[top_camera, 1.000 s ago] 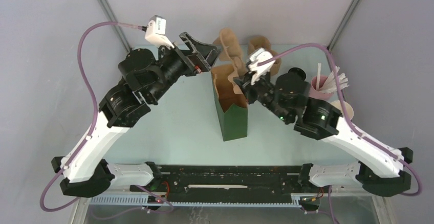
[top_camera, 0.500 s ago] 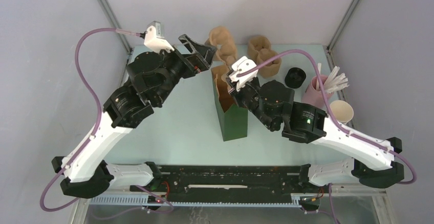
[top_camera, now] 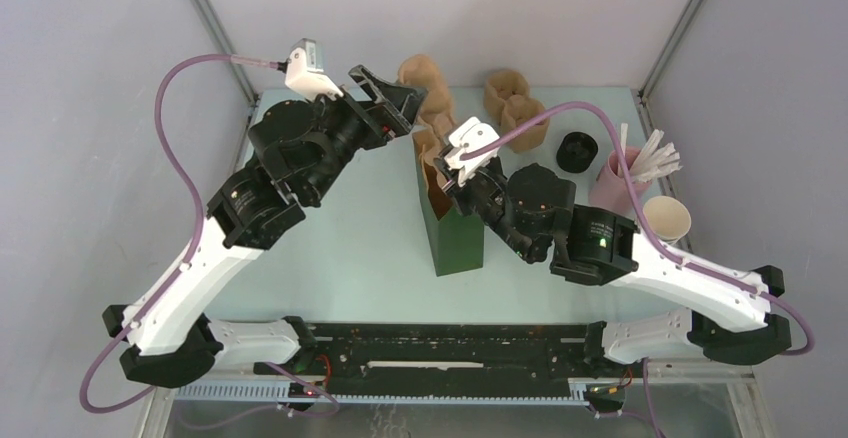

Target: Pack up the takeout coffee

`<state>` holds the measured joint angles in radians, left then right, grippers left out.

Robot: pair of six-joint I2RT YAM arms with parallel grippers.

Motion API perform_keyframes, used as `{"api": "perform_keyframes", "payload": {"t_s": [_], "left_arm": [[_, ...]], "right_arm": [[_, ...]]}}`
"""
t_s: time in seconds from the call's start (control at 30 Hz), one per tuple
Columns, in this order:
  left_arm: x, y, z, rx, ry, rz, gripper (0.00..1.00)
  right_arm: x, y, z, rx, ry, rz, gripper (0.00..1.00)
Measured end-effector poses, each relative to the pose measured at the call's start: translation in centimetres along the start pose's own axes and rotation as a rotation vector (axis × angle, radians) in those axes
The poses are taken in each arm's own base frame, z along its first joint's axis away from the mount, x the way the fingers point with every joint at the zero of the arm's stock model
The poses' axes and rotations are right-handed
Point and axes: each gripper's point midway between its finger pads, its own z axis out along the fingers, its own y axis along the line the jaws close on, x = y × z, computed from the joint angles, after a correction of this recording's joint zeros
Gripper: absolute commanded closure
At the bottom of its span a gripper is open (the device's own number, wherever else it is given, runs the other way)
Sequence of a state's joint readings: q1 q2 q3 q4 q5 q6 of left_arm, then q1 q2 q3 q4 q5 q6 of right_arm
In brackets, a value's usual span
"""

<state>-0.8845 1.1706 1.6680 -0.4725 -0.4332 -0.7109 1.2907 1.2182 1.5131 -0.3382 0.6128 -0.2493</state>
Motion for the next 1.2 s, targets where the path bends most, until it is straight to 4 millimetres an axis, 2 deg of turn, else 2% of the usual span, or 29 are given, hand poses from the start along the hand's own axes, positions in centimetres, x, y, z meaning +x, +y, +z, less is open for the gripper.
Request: {"api": "perform_keyframes", "payload": {"t_s": [0.17,0.3,0.5,0.67,0.8,0.9,1.03,1.13,1.2], "left_arm": [[0.2,0.1,0.2,-0.006,0.004,-0.008,0.29],[0.2,0.1,0.3,-0.006,0.004,-0.017,0.27],[0.4,-0.1,0.4,0.001,0.013,-0.022,0.29],[1.2,-0.3,0.7,0.037,0.018,-0.023,0.42],[1.7,0.5,0.7,0.042,0.011,-0.029,0.47],[1.5,0.2,0.5,0.061,0.004,-0.037,0.53],[1.3,0.0,0.5,0.072,-0.002,-0.042,0.56],[1.2,0.1,0.6,0.073,-0.006,-0.042,0.56],[1.2,0.5,0.6,0.066,-0.009,-0.039,0.56]], "right_arm": [[-0.2,0.3,-0.1,-0.006,-0.005,-0.005,1.0],[-0.3,0.2,-0.1,0.0,-0.011,-0.007,1.0],[-0.3,0.3,0.3,0.011,-0.011,-0.01,0.97],[0.0,0.7,0.6,0.011,-0.001,-0.017,0.89],[0.2,0.7,0.5,0.012,0.007,-0.023,0.87],[0.2,0.7,0.5,0.012,0.004,-0.021,0.85],[0.0,0.7,0.5,0.012,-0.001,-0.017,0.77],[0.0,0.8,0.5,0.012,0.0,-0.013,0.65],[0.2,0.8,0.5,0.011,0.005,-0.011,0.53]]}}
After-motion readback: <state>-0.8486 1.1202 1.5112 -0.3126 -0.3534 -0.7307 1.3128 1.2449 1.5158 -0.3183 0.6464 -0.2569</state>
